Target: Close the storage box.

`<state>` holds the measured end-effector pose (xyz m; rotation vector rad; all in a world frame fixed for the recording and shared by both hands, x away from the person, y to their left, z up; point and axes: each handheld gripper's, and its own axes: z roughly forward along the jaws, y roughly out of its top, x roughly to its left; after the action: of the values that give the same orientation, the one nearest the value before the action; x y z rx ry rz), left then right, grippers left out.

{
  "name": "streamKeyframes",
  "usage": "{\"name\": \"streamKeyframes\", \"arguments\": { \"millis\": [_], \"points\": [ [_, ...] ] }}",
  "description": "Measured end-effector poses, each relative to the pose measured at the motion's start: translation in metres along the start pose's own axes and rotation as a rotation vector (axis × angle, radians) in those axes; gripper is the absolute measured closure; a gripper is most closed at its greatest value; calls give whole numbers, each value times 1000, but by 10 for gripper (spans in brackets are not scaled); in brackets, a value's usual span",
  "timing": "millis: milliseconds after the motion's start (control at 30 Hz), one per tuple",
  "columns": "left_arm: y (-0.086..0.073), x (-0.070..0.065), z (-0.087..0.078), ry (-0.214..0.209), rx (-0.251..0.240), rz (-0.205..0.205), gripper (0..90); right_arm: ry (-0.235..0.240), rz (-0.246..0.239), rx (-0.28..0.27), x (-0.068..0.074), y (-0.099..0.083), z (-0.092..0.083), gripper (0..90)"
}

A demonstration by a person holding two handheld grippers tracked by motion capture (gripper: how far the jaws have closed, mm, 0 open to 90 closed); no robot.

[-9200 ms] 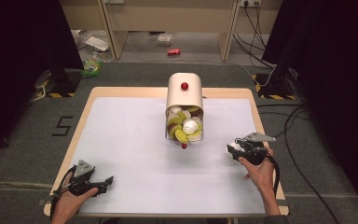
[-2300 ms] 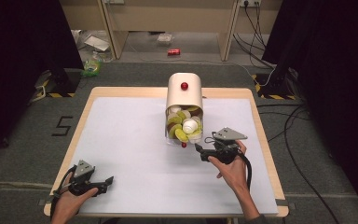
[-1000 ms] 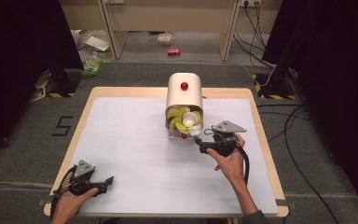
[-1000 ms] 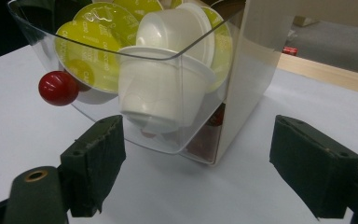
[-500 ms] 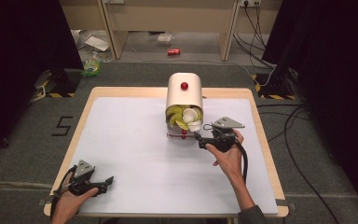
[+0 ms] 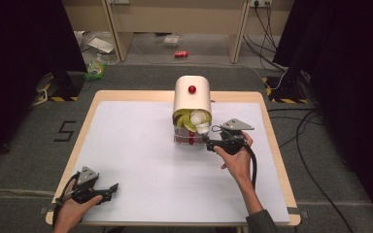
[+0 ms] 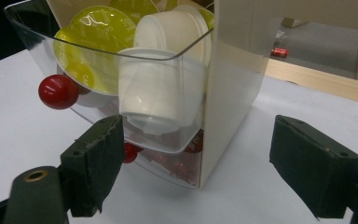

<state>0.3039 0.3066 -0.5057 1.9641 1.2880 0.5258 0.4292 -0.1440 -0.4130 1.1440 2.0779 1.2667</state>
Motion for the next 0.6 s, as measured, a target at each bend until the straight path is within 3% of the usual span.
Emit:
{"name": "streamKeyframes", "arguments": {
  "millis": [600],
  "points": [
    [0, 0, 0, -1, 0, -1, 122, -12, 16, -2, -6, 5, 9, 191]
  ]
}}
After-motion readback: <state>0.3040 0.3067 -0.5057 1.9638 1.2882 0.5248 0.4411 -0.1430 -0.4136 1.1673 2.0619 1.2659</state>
